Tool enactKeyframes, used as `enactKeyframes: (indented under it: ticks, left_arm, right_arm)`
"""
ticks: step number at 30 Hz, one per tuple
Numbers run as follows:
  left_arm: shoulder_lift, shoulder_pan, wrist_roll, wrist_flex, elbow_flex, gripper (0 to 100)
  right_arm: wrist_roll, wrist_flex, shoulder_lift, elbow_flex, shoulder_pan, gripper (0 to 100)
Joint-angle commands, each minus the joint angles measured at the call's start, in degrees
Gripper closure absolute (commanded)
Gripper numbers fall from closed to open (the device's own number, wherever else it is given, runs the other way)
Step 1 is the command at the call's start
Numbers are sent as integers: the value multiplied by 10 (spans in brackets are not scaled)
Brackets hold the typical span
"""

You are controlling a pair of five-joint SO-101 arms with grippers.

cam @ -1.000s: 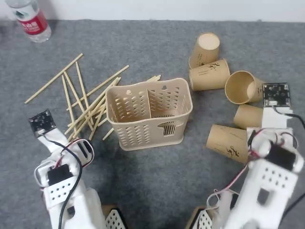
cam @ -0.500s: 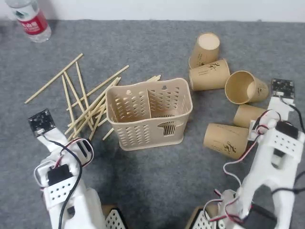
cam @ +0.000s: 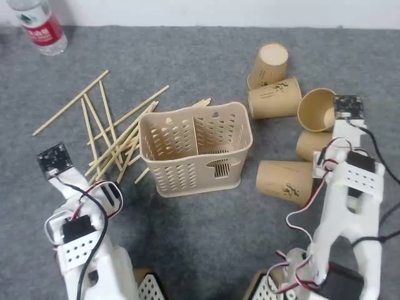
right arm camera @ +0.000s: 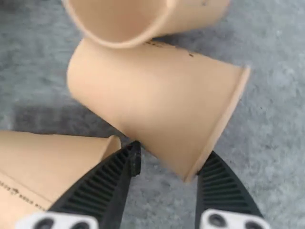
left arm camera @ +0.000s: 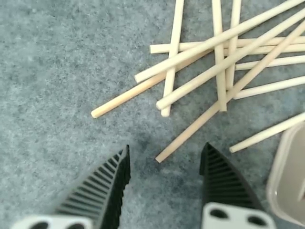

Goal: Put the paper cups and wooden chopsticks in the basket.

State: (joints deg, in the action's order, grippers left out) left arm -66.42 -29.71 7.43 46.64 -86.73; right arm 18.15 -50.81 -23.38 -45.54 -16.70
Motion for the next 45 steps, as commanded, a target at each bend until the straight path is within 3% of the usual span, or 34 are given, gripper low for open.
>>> enactKeyframes:
  ticks: [1, 15, 31, 36, 45]
  left_arm:
    - [-6, 5, -4, -13, 1, 772]
    - [-6, 6, -4, -13, 0, 772]
    - [-6, 6, -4, -13, 0, 772]
    - [-6, 6, -4, -13, 0, 772]
    - [-6, 6, -4, -14, 0, 772]
  right_arm:
    - [9, -1, -34, 29, 18, 856]
    - [10, 47, -67, 30, 115, 948]
    - [10, 172, 28, 33, 109, 990]
    - [10, 144, 0, 33, 108, 990]
    - [44, -53, -135, 117, 136, 990]
